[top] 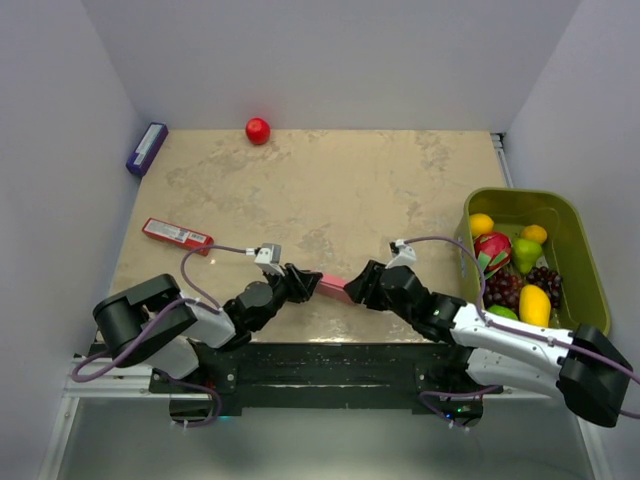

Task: Fold the paper box

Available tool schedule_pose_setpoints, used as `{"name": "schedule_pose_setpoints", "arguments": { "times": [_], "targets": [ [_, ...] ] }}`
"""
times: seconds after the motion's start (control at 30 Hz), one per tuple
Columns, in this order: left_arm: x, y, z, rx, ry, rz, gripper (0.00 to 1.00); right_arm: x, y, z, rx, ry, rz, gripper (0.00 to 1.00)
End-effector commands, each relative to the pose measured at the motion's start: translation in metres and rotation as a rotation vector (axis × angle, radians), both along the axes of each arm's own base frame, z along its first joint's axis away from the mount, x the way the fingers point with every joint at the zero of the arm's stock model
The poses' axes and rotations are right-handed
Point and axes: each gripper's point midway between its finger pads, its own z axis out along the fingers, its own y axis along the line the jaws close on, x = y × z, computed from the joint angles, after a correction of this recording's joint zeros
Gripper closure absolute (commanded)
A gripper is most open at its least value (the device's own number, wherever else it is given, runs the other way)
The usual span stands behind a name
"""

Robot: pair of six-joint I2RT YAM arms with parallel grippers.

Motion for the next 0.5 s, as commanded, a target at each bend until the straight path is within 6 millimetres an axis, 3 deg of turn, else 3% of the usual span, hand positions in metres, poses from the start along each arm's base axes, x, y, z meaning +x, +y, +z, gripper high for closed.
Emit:
{"name": "schedule_pose_setpoints", "arguments": {
  "times": [0.0,0.23,0.47],
  "targets": [
    [-0.035,0.021,-0.075,0.286,0.158,-0.096,1.00,0.000,0.005,0.025,0.062,-0.031,0.022,0.42],
    [-0.035,0.022,-0.075,0.289,0.163,-0.089,1.00,0.002,-0.015,0.042,0.099,-0.061,-0.032,0.40],
    [-0.034,0.021,-0.073,0.289,0.162,-0.091,1.00,-0.008,-0.025,0.025,0.105,-0.025,-0.044,0.46]
  ]
}}
